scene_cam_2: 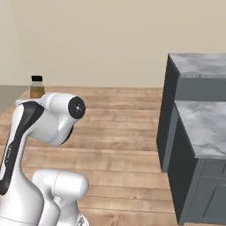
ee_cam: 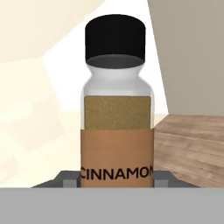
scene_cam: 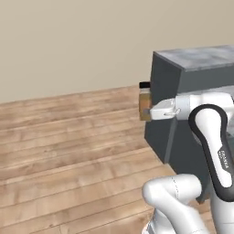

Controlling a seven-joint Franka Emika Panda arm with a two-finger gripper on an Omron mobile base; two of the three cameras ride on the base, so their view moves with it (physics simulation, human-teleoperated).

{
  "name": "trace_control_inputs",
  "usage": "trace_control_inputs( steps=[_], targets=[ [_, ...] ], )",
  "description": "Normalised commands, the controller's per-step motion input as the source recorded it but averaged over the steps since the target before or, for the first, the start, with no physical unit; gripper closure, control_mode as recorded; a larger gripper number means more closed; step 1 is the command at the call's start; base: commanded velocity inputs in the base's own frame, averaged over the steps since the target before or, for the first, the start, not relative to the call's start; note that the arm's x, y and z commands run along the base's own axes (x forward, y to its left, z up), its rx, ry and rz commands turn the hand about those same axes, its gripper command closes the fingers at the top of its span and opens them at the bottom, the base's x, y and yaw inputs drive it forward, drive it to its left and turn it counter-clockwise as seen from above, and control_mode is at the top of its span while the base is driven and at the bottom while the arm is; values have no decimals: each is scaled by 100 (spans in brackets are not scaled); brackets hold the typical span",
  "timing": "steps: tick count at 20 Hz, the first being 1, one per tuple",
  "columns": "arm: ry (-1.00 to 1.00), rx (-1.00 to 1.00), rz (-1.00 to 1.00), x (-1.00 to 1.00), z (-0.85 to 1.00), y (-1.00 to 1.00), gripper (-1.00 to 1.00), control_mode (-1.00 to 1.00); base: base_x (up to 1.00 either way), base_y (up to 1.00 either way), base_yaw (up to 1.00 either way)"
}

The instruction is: Take the cinnamon bottle from the cabinet and place it on the dining table, next to the plate with the cupcake. Then take the chocolate from the dining counter and place it on the cupcake plate.

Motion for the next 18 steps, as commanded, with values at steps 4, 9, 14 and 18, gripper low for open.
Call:
trace_control_inputs(
  steps=[4, 9, 14, 18],
  targets=[
    [0, 0, 0, 0, 0, 0, 100, 100, 100, 12, -17],
    [0, 0, 0, 0, 0, 0, 100, 100, 100, 17, -19],
    [0, 0, 0, 0, 0, 0, 100, 100, 100, 19, -24],
    [0, 0, 0, 0, 0, 0, 100, 100, 100, 21, -25]
  ],
)
